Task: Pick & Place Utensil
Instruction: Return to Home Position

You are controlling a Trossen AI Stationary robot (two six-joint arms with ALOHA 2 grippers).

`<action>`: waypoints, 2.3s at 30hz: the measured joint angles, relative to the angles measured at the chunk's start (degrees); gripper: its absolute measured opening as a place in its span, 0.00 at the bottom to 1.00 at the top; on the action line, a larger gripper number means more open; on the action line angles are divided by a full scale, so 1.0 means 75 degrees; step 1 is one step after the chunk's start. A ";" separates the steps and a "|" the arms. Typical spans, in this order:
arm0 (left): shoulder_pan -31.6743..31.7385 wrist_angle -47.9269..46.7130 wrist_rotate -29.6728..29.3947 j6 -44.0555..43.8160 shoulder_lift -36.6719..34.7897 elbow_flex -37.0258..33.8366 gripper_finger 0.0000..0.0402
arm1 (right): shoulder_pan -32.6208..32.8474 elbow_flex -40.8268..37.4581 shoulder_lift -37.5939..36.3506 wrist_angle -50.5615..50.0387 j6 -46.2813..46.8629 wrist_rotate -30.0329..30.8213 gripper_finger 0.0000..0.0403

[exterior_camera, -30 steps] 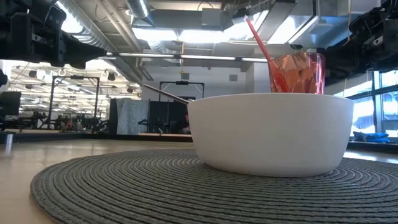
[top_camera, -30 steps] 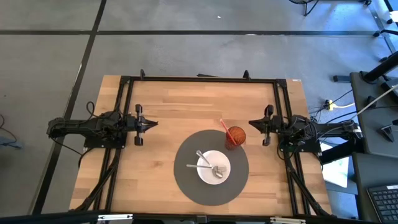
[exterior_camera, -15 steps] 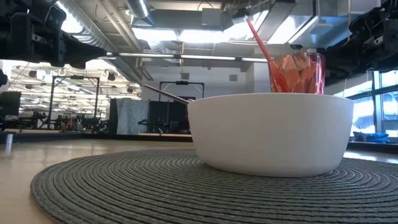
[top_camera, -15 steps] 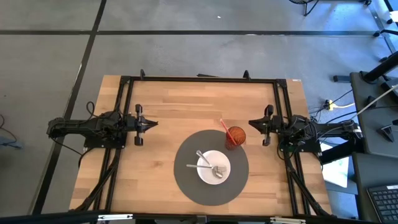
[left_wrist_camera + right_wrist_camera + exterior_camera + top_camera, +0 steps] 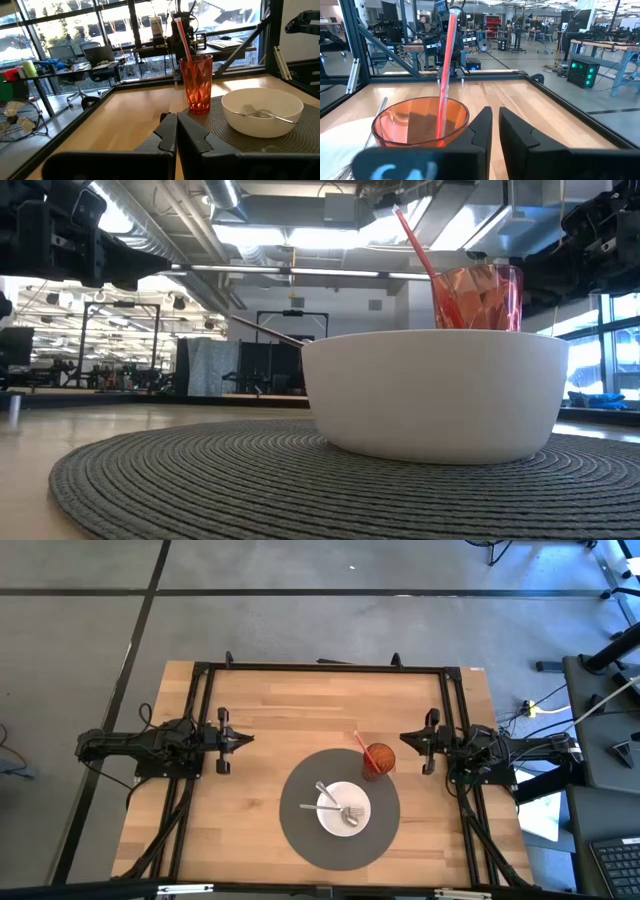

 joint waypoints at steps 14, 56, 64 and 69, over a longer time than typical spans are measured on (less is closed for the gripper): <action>0.0000 0.0000 0.0000 0.0000 0.0000 0.0000 0.01 | -0.0001 0.0000 0.0000 -0.0007 0.0020 0.0000 0.09; -0.0002 0.0000 0.0001 0.0000 0.0000 0.0000 0.01 | -0.0001 0.0000 0.0000 -0.0055 -0.0554 0.0121 0.09; -0.0003 0.0000 0.0001 0.0000 0.0002 0.0000 0.01 | -0.0002 -0.0003 0.0000 0.0630 -0.0937 0.0142 0.09; -0.0003 -0.0001 0.0001 0.0000 0.0000 0.0000 0.01 | -0.0003 -0.0003 0.0000 0.1262 -0.0895 -0.0083 0.09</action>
